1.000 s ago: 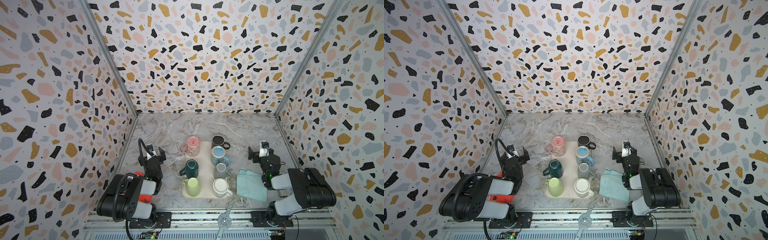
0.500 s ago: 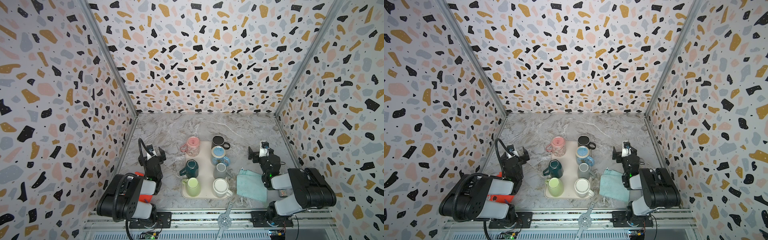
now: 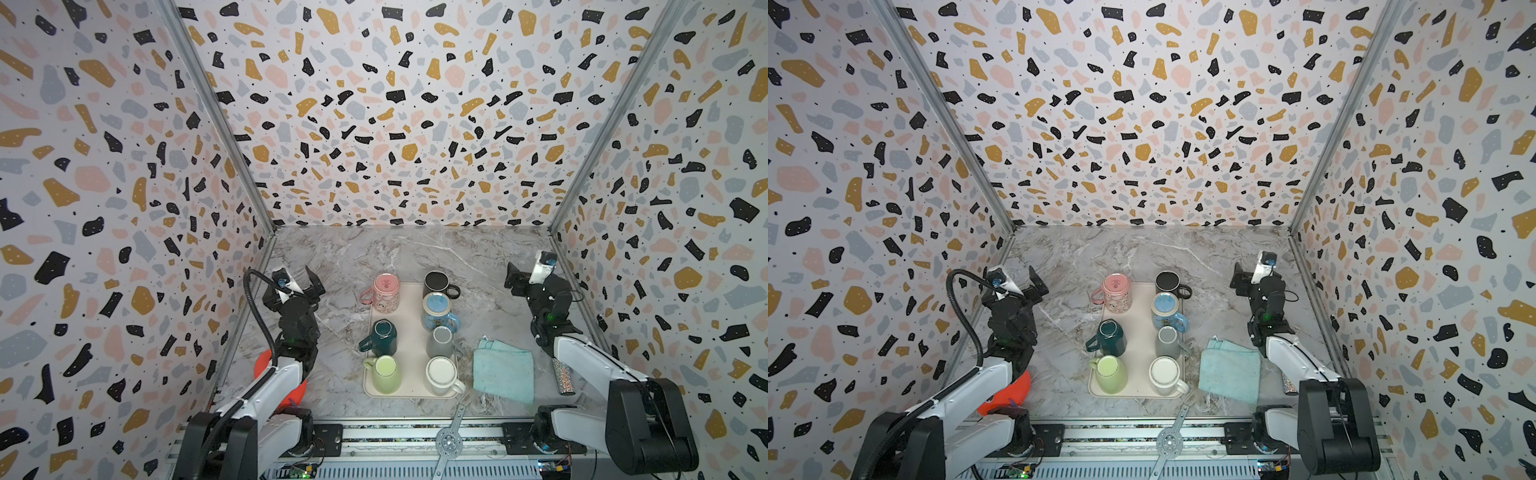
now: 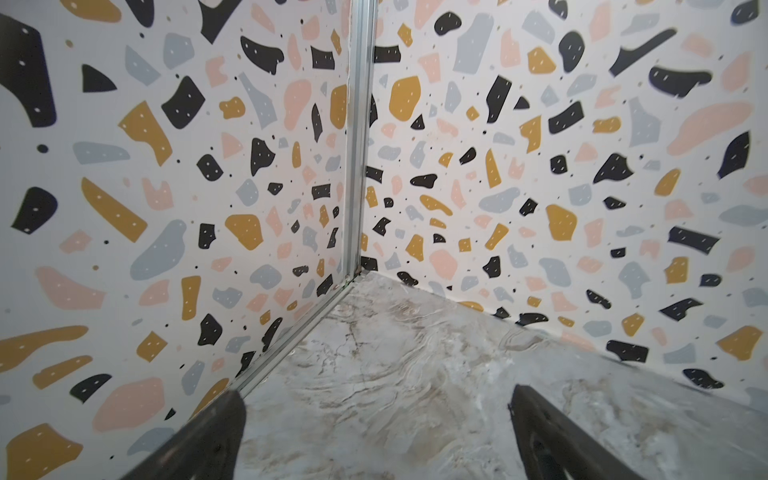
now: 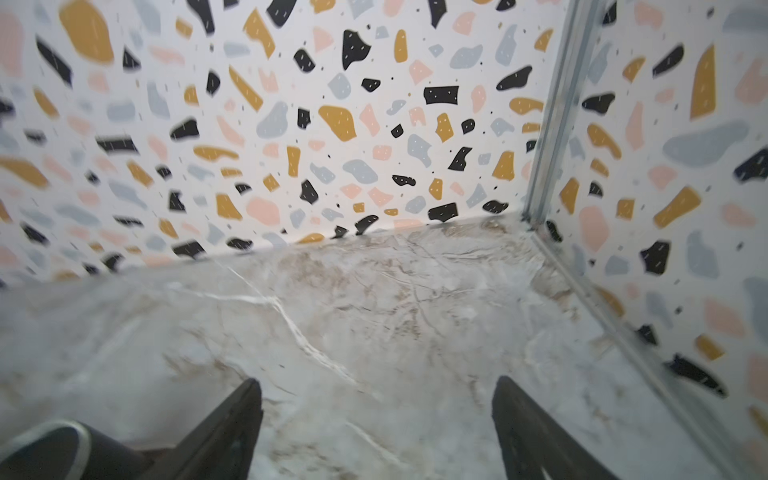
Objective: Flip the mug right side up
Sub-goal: 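Reach the right gripper toward the sideways black mug while the left arm rises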
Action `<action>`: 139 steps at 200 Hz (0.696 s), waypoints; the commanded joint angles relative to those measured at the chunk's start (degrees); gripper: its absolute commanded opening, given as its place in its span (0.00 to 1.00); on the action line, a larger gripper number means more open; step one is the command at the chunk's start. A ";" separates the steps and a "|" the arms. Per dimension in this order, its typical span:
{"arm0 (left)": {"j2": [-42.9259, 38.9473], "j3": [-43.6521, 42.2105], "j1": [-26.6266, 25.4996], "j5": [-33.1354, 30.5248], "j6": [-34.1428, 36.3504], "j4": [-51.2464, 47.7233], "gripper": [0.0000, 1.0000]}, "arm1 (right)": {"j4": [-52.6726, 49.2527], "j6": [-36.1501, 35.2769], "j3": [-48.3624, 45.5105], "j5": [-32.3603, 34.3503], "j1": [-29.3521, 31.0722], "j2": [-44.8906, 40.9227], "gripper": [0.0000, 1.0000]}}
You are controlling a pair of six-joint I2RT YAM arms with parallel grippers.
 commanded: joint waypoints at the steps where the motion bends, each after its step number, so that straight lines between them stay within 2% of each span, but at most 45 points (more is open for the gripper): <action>1: -1.92 3.62 0.32 5.53 -6.29 -8.67 1.00 | -21.65 18.54 5.90 -6.12 0.02 -1.01 0.74; 25: -3.00 6.29 0.32 10.51 -8.22 -12.11 1.00 | -21.42 30.33 7.31 -19.80 -0.99 0.80 0.68; 48: -3.89 8.35 0.32 11.19 -9.72 -14.55 1.00 | -10.35 46.77 3.91 -34.33 -2.94 3.98 0.60; 58: -4.20 9.04 0.33 11.07 -10.24 -15.28 1.00 | -5.39 53.62 2.30 -38.12 -3.20 5.67 0.58; 84: -4.26 10.45 0.32 10.50 -11.86 -15.75 1.00 | 4.58 67.62 -0.20 -42.33 -3.16 9.71 0.59; 123: -2.72 12.29 0.32 10.61 -13.73 -16.09 1.00 | 13.29 82.03 -0.50 -45.87 -2.06 15.01 0.59; 139: -1.97 13.40 0.35 10.82 -14.29 -16.53 1.00 | 12.80 85.85 1.06 -47.51 -1.25 17.13 0.56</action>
